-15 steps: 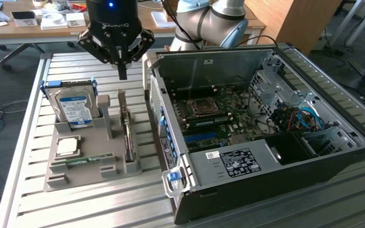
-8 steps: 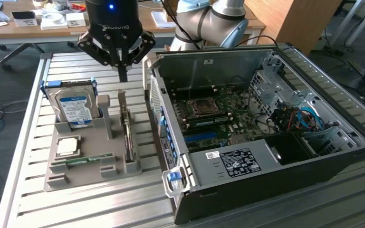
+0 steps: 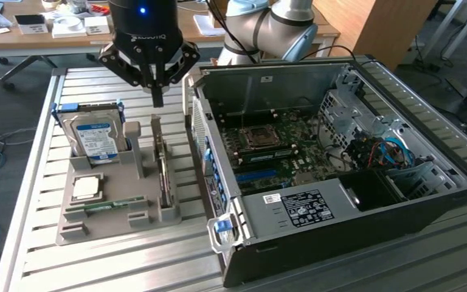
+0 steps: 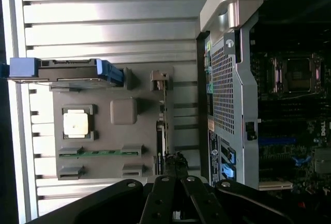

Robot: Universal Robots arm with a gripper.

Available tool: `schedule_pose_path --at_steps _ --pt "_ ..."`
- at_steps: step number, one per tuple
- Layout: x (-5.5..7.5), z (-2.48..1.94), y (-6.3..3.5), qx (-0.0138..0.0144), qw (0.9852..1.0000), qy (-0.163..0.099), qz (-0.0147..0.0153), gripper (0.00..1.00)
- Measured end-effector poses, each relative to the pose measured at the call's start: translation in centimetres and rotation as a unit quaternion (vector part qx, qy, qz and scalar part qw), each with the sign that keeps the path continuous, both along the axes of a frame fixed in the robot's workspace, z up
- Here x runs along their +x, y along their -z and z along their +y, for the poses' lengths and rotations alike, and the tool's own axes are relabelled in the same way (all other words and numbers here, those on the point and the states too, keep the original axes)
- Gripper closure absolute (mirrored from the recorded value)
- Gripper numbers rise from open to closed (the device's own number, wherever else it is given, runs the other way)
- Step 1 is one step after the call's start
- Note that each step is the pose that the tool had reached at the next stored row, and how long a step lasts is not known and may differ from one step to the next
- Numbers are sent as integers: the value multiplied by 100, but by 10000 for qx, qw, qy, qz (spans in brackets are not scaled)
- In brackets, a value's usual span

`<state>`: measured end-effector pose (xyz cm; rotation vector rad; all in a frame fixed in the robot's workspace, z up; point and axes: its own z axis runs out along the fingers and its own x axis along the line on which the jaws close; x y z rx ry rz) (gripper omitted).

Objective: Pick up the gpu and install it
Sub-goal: 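Reach for the gpu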

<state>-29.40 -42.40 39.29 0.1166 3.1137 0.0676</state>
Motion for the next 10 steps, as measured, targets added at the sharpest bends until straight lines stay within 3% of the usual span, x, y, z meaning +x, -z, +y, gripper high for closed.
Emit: schedule_pose_path --at_steps 10 --pt "0 -33 0 -1 10000 0 0 89"
